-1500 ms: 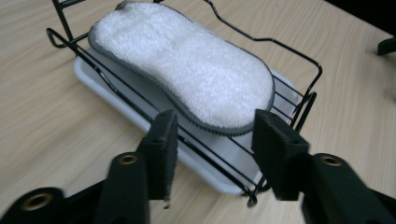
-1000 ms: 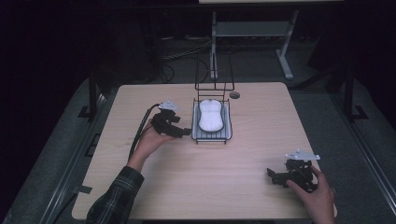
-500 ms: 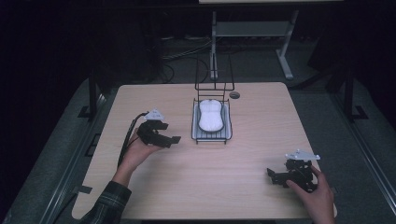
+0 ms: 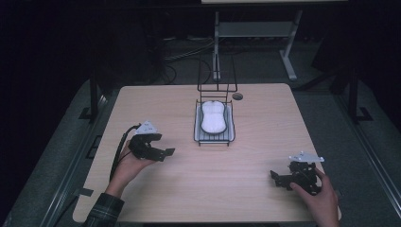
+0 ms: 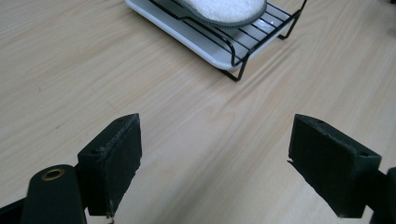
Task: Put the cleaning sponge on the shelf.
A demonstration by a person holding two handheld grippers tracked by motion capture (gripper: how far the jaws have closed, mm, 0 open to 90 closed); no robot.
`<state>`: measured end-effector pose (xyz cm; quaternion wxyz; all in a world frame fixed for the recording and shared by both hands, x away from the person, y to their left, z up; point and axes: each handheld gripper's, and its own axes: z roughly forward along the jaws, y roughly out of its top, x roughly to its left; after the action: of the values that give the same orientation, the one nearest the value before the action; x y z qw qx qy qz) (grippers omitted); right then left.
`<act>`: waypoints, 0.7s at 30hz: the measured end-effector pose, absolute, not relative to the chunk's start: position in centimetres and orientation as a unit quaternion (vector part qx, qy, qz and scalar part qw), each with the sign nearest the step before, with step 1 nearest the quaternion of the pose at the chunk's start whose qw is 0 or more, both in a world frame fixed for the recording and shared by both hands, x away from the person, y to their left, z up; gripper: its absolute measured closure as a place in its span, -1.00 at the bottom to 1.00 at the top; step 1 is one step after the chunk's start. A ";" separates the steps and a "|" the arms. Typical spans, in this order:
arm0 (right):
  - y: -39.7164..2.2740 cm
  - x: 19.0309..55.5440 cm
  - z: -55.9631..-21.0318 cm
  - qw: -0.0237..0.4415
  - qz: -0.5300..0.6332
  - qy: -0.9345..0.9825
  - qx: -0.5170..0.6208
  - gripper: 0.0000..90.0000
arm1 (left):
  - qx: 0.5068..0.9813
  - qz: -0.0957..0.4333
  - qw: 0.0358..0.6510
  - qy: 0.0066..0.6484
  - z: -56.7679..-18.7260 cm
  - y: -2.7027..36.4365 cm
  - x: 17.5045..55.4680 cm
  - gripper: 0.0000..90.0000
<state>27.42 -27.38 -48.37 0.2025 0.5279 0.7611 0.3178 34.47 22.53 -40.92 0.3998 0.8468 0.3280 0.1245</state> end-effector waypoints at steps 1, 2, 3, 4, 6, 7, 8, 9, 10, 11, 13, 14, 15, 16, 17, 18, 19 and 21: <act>-27.4 27.4 -48.4 0.202 0.318 0.761 0.528 -1.00 | 0.846 0.125 0.400 0.329 -41.0 22.7 34.2 -0.62; -27.4 27.4 -48.4 0.202 0.318 0.761 0.528 -1.00 | 0.846 0.127 0.399 0.330 -41.1 22.8 33.9 -0.62; -27.4 27.4 -48.4 0.203 0.318 0.761 0.528 -1.00 | 0.846 0.130 0.399 0.329 -41.2 22.9 33.6 -0.62; -27.4 27.4 -48.4 0.203 0.318 0.761 0.528 -1.00 | 0.847 0.133 0.397 0.328 -41.3 23.1 33.4 -0.62; -27.4 27.4 -48.4 0.202 0.318 0.761 0.528 -1.00 | 0.844 0.138 0.399 0.332 -41.6 23.4 32.8 -0.62; -27.4 27.4 -48.4 0.202 0.318 0.761 0.528 -1.00 | 0.843 0.140 0.399 0.333 -41.7 23.6 32.5 -0.62; -27.4 27.4 -48.4 0.203 0.318 0.761 0.528 -1.00 | 0.843 0.140 0.397 0.334 -41.9 23.8 32.3 -0.62; -27.4 27.4 -48.4 0.202 0.318 0.761 0.528 -1.00 | 0.843 0.141 0.395 0.336 -42.0 24.0 32.0 -0.62; -27.4 27.4 -48.4 0.202 0.318 0.761 0.528 -1.00 | 0.843 0.142 0.395 0.338 -42.1 24.1 31.8 -0.62; -27.4 27.4 -48.4 0.202 0.318 0.761 0.528 -1.00 | 0.843 0.145 0.392 0.340 -42.3 24.3 31.5 -0.63; -27.4 27.4 -48.4 0.202 0.318 0.761 0.528 -1.00 | 0.845 0.145 0.386 0.341 -42.6 24.6 31.0 -0.65; -27.4 27.4 -48.4 0.202 0.318 0.761 0.528 -1.00 | 0.846 0.146 0.383 0.341 -42.7 24.8 30.8 -0.66; -27.4 27.4 -48.4 0.202 0.318 0.761 0.528 -1.00 | 0.846 0.146 0.381 0.343 -42.9 25.0 30.6 -0.67; -27.4 27.4 -48.4 0.203 0.318 0.761 0.528 -1.00 | 0.847 0.148 0.377 0.344 -43.0 25.1 30.4 -0.68; -27.4 27.4 -48.4 0.202 0.318 0.761 0.528 -1.00 | 0.848 0.150 0.375 0.345 -43.2 25.3 30.1 -0.68; -27.4 27.4 -48.4 0.202 0.318 0.761 0.528 -1.00 | 0.847 0.150 0.372 0.348 -43.4 25.5 29.8 -0.68; -27.4 27.4 -48.4 0.202 0.318 0.761 0.528 -1.00 | 0.849 0.151 0.369 0.347 -43.5 25.6 29.6 -0.69; -27.4 27.4 -48.4 0.202 0.318 0.761 0.528 -1.00 | 0.850 0.155 0.364 0.349 -43.9 26.0 29.1 -0.70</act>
<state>27.42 -27.38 -48.37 0.2025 0.5279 0.7611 0.3178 29.06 25.99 -43.87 0.3642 0.8497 0.3486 0.1546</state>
